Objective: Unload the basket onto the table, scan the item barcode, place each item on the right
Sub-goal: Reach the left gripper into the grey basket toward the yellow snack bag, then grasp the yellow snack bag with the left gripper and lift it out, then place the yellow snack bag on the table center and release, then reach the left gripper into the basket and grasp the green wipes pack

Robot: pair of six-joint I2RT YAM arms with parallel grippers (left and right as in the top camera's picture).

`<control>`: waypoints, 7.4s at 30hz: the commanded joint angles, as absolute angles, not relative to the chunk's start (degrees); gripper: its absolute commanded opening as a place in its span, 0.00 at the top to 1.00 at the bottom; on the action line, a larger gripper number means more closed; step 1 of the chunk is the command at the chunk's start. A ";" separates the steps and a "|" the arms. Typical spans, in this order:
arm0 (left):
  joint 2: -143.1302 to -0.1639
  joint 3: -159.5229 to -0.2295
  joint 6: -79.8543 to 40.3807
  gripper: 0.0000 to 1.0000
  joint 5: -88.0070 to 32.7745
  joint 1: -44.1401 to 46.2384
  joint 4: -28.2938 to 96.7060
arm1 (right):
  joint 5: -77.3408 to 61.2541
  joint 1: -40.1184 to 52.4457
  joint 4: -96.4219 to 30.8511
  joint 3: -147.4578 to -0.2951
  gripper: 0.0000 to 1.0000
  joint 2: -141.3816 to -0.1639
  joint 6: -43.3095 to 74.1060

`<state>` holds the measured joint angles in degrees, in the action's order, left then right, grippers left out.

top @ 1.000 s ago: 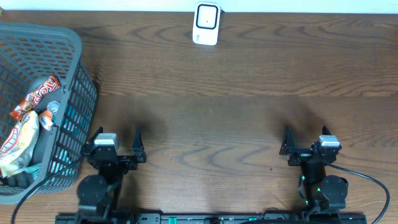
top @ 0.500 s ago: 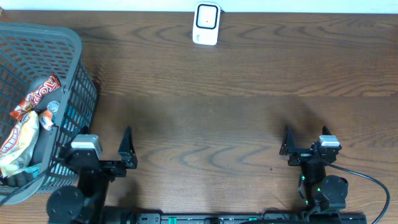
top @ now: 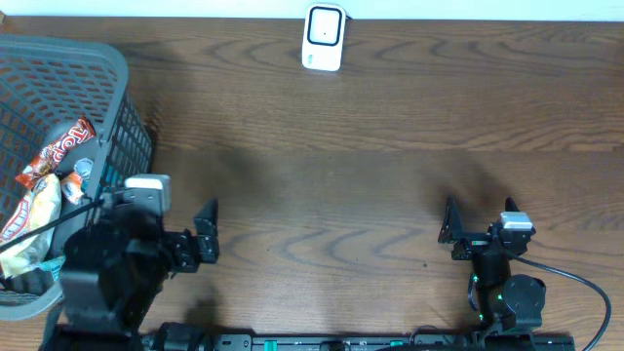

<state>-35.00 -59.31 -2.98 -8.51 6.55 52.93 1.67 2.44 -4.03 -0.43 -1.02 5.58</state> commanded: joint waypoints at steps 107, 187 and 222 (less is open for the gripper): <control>-56.01 -66.26 -55.94 0.92 -44.12 -46.17 11.29 | 1.54 2.28 -4.21 -0.32 0.01 -1.04 5.06; -64.64 -67.55 -8.62 0.02 -0.38 27.75 30.46 | 1.54 2.28 -4.21 -0.32 0.01 -1.04 5.06; -83.94 -80.88 -56.38 0.01 -3.38 -45.89 66.59 | 1.54 2.28 -4.21 -0.32 0.01 -1.04 5.06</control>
